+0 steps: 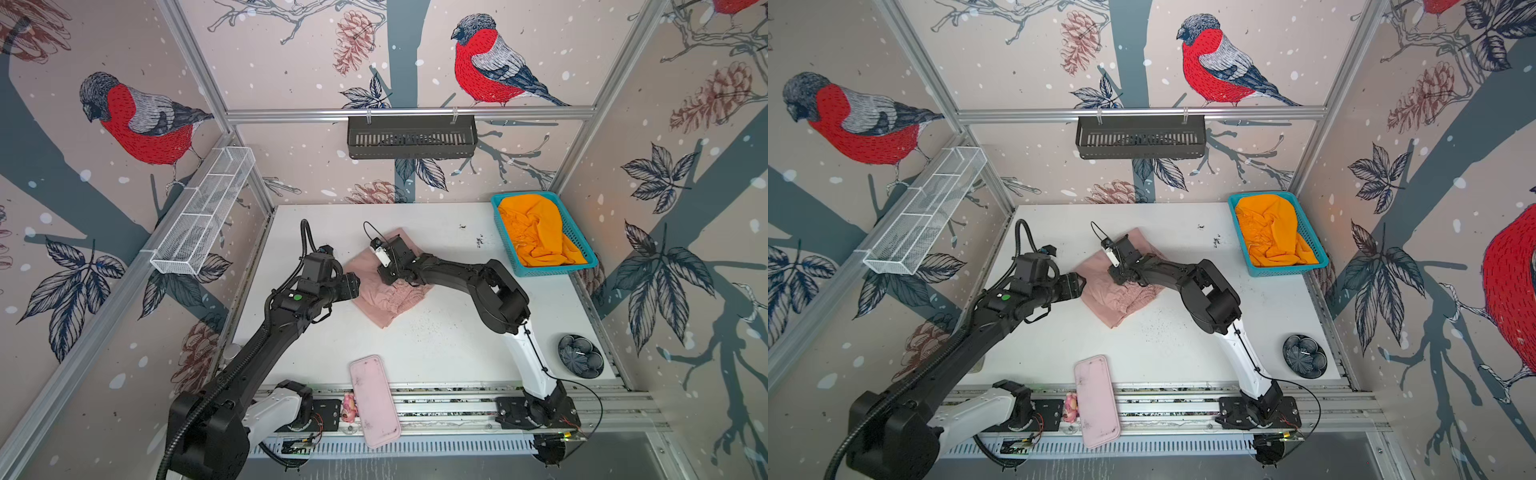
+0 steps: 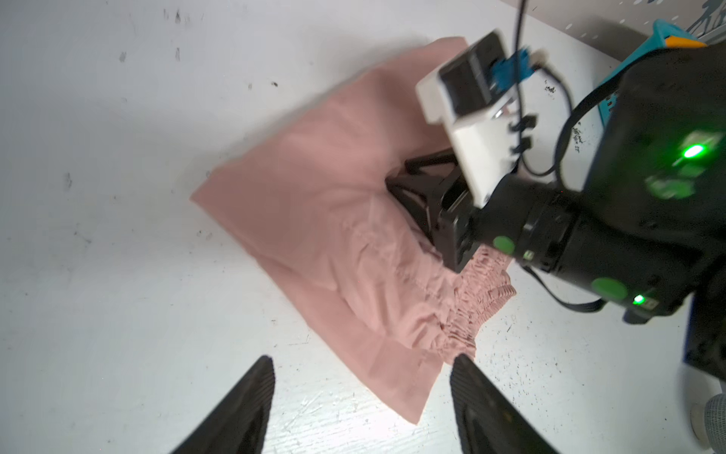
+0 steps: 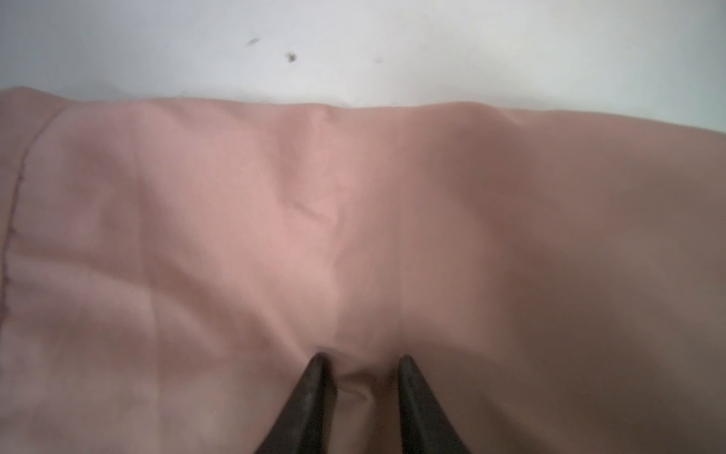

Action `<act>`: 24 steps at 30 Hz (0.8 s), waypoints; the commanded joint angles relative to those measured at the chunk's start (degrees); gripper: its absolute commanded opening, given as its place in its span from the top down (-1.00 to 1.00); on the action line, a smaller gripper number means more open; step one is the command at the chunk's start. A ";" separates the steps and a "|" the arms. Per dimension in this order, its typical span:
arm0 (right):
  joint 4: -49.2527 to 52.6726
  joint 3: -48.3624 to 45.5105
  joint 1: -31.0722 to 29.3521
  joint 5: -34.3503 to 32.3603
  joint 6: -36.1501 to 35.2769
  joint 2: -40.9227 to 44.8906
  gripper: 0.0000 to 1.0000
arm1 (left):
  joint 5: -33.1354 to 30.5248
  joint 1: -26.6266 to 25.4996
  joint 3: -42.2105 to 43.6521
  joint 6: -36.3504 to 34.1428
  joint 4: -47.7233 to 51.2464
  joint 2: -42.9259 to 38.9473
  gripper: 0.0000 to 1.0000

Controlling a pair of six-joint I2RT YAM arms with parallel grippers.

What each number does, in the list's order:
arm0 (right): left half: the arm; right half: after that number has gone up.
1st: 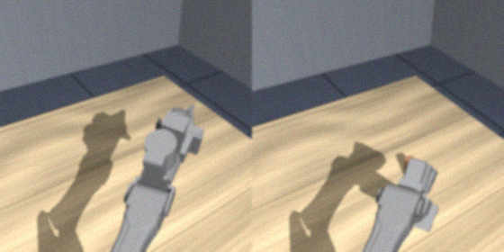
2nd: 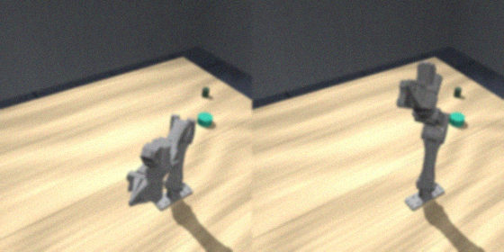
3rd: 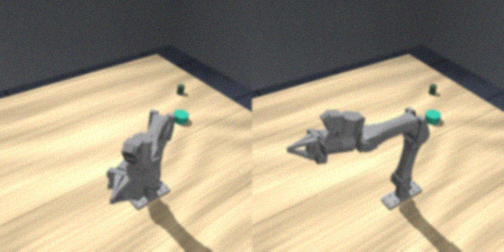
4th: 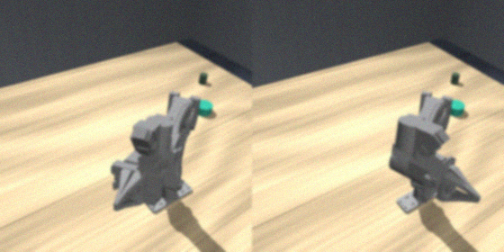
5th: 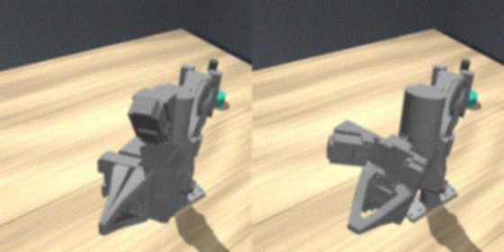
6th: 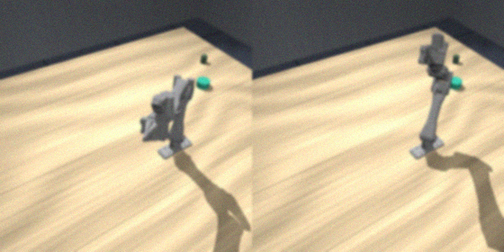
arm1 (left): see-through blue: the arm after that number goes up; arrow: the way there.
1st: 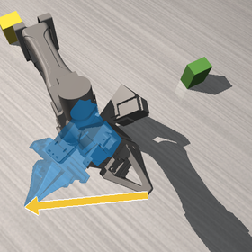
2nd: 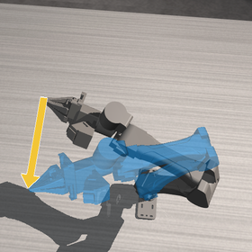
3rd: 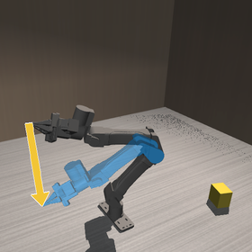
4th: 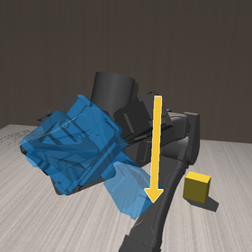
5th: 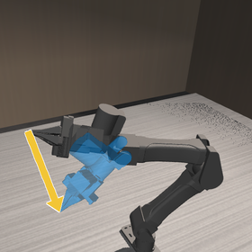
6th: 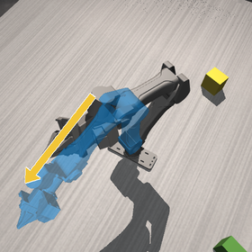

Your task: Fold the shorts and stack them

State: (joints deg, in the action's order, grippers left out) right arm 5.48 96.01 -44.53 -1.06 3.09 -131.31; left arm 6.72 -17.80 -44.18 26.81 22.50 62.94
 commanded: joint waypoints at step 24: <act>-0.42 -21.45 19.17 21.64 5.61 16.26 -0.45 | 8.23 0.06 6.15 6.20 -12.66 5.84 -0.85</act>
State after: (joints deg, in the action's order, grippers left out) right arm 6.35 75.94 -25.98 18.33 7.51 -115.22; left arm 14.94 -17.80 -37.85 32.60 12.58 69.10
